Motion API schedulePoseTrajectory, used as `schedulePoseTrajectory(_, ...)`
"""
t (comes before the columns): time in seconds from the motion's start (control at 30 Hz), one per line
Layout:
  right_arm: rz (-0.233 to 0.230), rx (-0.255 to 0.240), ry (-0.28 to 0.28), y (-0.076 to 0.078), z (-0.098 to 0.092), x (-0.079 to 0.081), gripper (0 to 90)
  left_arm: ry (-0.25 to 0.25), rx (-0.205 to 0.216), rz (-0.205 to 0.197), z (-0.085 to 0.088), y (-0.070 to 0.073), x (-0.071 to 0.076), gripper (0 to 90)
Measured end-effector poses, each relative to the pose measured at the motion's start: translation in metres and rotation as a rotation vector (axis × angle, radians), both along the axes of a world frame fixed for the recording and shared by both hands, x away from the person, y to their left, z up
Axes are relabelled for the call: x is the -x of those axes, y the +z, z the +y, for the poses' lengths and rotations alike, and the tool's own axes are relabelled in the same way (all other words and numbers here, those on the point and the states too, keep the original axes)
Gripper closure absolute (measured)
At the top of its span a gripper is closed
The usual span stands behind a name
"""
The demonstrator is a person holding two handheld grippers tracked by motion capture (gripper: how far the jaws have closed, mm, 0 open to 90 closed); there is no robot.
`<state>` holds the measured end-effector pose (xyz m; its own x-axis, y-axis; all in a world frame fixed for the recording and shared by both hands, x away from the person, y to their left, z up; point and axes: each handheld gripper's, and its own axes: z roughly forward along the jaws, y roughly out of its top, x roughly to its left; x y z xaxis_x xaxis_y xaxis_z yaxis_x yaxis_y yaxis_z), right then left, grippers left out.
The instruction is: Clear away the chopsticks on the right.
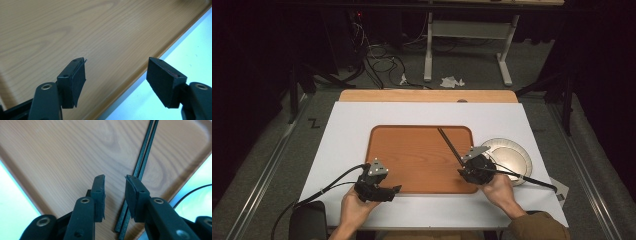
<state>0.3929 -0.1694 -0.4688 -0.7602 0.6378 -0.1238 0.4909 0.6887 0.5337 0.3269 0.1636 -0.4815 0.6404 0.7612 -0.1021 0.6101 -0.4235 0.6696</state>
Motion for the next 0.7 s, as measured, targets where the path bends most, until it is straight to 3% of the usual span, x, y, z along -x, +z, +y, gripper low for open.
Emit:
schedulePoseTrajectory(0.03,-0.01,-0.03,0.006,0.005,-0.003,0.0,67.1,0.001,0.004,-0.001,0.0,0.0,0.0,31.5)
schedulePoseTrajectory(0.1,-0.011,-0.032,0.007,0.007,-0.004,0.001,66.3,0.002,0.006,-0.001,0.0,0.0,0.0,31.5)
schedulePoseTrajectory(0.37,-0.023,-0.125,0.021,0.027,-0.016,0.004,57.3,0.004,-0.001,-0.006,0.001,0.001,0.0,31.5)
schedulePoseTrajectory(0.7,-0.045,-0.15,0.019,0.038,-0.031,0.015,55.1,0.005,0.002,-0.006,0.001,0.001,0.0,31.4)
